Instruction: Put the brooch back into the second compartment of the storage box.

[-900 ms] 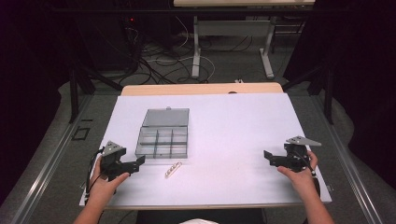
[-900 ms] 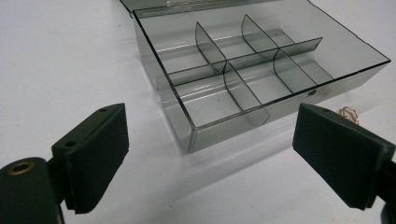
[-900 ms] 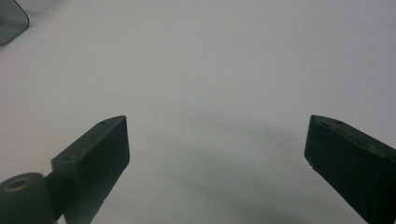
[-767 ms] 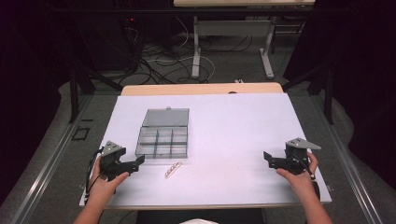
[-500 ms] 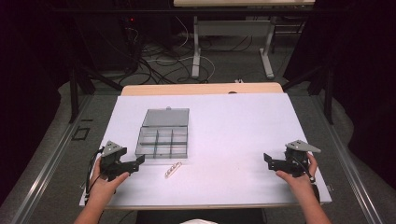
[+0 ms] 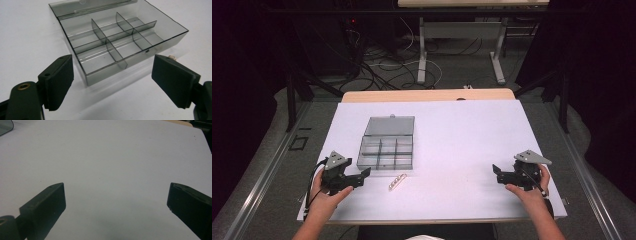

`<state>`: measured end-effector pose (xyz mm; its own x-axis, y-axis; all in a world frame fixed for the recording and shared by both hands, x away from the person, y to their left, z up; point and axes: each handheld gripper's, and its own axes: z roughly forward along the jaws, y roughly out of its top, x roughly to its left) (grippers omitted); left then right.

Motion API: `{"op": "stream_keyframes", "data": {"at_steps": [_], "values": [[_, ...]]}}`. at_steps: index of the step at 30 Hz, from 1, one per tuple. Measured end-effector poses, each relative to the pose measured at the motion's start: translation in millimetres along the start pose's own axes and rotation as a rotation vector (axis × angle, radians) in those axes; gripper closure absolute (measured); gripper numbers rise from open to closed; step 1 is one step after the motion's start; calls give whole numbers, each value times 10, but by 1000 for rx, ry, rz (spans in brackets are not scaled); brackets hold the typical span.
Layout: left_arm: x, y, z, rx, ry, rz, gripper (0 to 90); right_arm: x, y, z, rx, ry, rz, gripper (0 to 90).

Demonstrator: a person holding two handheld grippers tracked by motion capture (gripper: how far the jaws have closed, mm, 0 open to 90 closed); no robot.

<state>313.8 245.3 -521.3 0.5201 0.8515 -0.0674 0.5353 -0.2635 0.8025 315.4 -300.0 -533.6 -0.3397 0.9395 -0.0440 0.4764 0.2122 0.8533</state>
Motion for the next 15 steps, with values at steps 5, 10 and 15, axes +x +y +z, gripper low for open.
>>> {"op": "stream_keyframes", "data": {"at_steps": [5,10,15], "values": [[-71,25,-3,-10,-29,31,234,0,-5,-5,-3,5,11,15],[-107,29,15,-8,-41,51,236,-5,-16,8,-7,19,-7,15],[-129,34,17,-20,-52,59,236,6,-17,9,5,23,4,15]]}}
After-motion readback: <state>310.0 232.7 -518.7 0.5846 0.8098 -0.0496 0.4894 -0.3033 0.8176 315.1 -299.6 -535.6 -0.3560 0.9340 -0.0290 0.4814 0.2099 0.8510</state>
